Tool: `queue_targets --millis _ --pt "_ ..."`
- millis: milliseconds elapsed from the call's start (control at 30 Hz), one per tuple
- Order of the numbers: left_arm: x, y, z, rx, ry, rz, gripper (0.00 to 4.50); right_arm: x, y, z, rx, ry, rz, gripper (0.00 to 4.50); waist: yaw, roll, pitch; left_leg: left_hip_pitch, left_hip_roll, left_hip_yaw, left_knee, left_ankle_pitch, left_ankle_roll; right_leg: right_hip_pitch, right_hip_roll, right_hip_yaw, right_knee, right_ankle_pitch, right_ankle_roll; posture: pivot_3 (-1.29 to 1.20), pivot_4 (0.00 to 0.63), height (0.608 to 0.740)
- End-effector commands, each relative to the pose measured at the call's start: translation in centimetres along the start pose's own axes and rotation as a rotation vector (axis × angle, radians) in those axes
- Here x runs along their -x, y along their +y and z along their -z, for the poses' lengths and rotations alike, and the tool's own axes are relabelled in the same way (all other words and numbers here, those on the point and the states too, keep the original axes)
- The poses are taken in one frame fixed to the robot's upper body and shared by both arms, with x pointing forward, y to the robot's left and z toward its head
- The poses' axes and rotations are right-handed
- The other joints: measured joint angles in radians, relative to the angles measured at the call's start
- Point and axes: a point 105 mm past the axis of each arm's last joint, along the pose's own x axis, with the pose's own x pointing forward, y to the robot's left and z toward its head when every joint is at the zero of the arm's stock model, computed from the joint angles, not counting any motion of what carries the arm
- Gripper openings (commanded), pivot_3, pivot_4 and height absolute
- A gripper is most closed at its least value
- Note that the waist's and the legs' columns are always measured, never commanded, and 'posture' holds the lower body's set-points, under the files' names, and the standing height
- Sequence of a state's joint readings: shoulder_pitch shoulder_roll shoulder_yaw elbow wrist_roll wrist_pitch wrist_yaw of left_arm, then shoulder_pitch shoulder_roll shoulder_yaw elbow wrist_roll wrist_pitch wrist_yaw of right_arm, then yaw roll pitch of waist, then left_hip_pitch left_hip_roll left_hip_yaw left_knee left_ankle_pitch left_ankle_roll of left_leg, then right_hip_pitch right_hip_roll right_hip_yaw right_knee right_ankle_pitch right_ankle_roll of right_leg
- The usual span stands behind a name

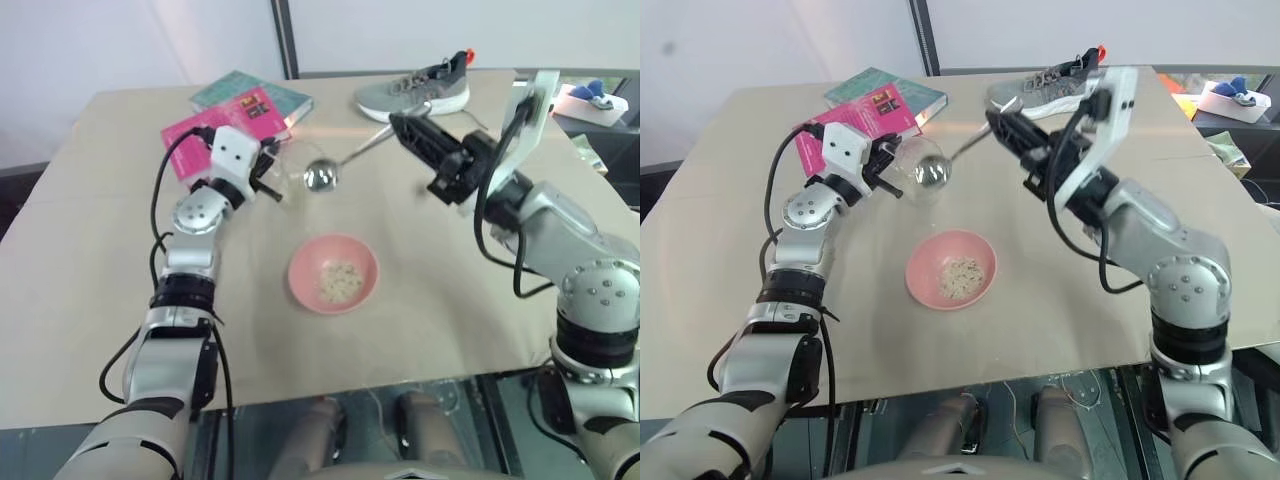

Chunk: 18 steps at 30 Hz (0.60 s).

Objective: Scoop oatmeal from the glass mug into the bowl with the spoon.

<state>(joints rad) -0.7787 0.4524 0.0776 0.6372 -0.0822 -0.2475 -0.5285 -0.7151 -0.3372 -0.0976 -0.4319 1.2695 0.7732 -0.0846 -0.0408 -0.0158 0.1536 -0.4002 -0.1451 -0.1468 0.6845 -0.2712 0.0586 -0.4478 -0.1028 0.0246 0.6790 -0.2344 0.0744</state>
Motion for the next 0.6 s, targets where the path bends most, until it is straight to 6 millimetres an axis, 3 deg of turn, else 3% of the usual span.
queue_targets --millis 33,233,500,600 --pt "0.0 0.7 -2.3 -0.009 -0.087 -0.023 0.04 -0.6 0.4 -1.6 0.005 -0.058 -0.010 0.00 0.000 0.000 0.000 0.000 0.000 0.000 0.000 0.000 0.000 0.000 0.000 0.000 0.000 0.000 0.000 0.00 0.150 0.740" --pt "0.0 0.4 -2.9 0.040 -0.115 -0.030 0.04 -2.0 -0.6 0.2 0.055 -0.003 0.026 0.00 -0.001 0.000 0.000 0.000 0.000 0.000 0.000 0.000 0.000 0.000 0.000 0.000 0.000 0.000 0.000 0.00 0.150 0.740" --pt "0.4 -0.4 -2.5 0.125 -0.093 -0.054 0.04 -5.6 -1.1 4.6 0.256 0.123 0.018 0.00 -0.005 0.000 0.000 0.000 0.000 0.000 0.000 0.000 0.000 0.000 0.000 0.000 0.000 0.000 0.000 0.00 0.150 0.740" --pt "0.9 -0.3 -1.8 0.179 -0.062 -0.083 0.00 -6.3 -1.3 5.4 0.301 0.140 -0.007 1.05 -0.004 0.000 0.000 0.000 0.000 0.000 0.000 0.000 0.000 0.000 0.000 0.000 0.000 0.000 0.000 0.00 0.150 0.740"
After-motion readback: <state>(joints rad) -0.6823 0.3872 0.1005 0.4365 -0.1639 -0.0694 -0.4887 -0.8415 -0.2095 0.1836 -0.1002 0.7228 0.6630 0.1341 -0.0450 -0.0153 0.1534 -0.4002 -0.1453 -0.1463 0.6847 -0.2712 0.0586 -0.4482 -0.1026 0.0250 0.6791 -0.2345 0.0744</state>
